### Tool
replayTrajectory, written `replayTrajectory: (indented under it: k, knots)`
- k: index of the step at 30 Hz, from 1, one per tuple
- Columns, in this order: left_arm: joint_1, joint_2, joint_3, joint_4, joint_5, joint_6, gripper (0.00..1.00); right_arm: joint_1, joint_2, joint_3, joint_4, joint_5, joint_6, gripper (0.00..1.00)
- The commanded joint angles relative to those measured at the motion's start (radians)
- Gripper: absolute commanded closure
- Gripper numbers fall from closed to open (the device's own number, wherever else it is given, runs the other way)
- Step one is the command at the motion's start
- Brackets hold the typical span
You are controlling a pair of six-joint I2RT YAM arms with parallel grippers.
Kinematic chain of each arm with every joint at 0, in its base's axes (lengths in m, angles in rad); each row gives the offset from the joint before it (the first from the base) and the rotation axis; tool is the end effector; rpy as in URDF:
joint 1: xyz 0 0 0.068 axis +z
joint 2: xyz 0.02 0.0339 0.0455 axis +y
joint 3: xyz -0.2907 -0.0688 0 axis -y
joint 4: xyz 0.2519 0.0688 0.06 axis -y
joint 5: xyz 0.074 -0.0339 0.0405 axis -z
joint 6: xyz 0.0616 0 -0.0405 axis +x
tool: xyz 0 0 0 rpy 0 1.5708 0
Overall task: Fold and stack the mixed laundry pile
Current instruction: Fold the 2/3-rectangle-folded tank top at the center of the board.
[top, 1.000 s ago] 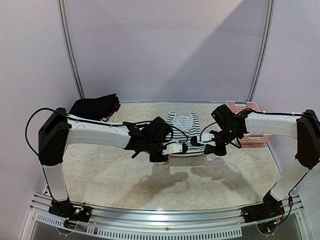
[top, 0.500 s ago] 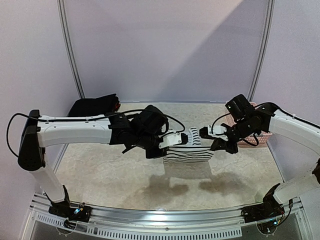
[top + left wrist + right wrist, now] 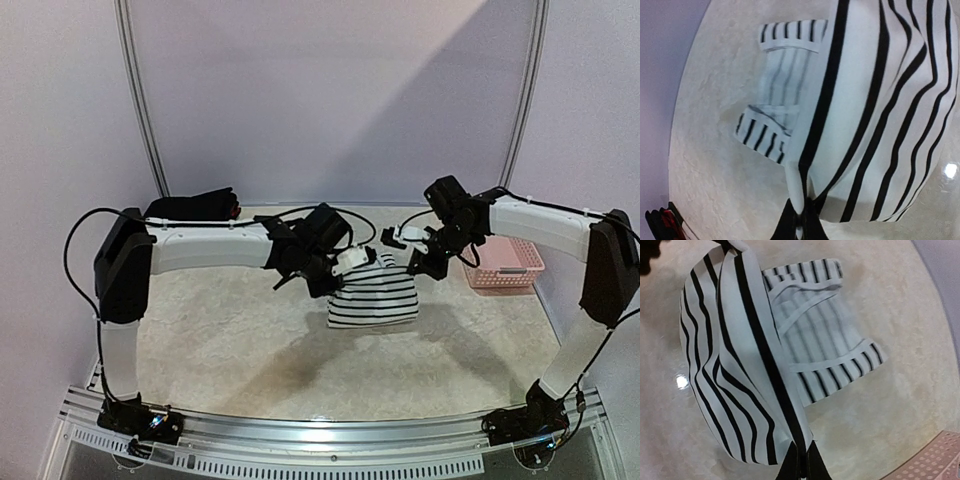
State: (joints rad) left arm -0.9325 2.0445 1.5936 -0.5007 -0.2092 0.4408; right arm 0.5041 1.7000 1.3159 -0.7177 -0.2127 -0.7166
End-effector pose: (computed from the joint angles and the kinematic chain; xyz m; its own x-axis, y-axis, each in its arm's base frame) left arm 0.2983 -0.3806 0.2071 -0.1343 0.8815 -0.4527 0.8526 0.3356 0.4006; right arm 0.3213 0.1921 0.2433 -0.2240 -0.8568 -0.4645 -0.9320 0.3276 -0.1549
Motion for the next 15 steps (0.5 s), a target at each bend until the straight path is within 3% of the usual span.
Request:
replayTrajectory:
  k: [1, 2, 3, 4, 5, 8, 11, 15]
  knots:
    - [0.084, 0.081, 0.183, -0.006, -0.049, 0.005, 1.00, -0.041, 0.122, 0.155, 0.099, 0.088, 0.033, 1.00]
    - [0.097, 0.118, 0.236, -0.022, -0.069, 0.012, 1.00, -0.049, 0.166, 0.194, 0.124, 0.101, 0.046, 0.98]
    - [0.109, 0.157, 0.288, -0.043, -0.087, 0.013, 1.00, -0.054, 0.204, 0.233, 0.150, 0.117, 0.053, 0.91]
    - [0.123, 0.221, 0.345, -0.069, -0.098, 0.006, 0.94, -0.058, 0.273, 0.283, 0.169, 0.136, 0.066, 0.77]
    - [0.134, 0.258, 0.415, -0.115, -0.100, -0.005, 0.80, -0.059, 0.334, 0.340, 0.162, 0.146, 0.078, 0.66]
    - [0.143, 0.371, 0.541, -0.200, -0.127, -0.052, 0.53, -0.064, 0.481, 0.493, 0.082, 0.173, 0.122, 0.56]
    - [0.139, 0.294, 0.432, -0.132, -0.106, -0.114, 0.52, -0.073, 0.469, 0.433, 0.120, 0.155, 0.180, 0.53]
    - [0.140, 0.098, 0.146, 0.089, -0.095, -0.252, 0.45, -0.076, 0.323, 0.302, 0.153, 0.128, 0.210, 0.51]
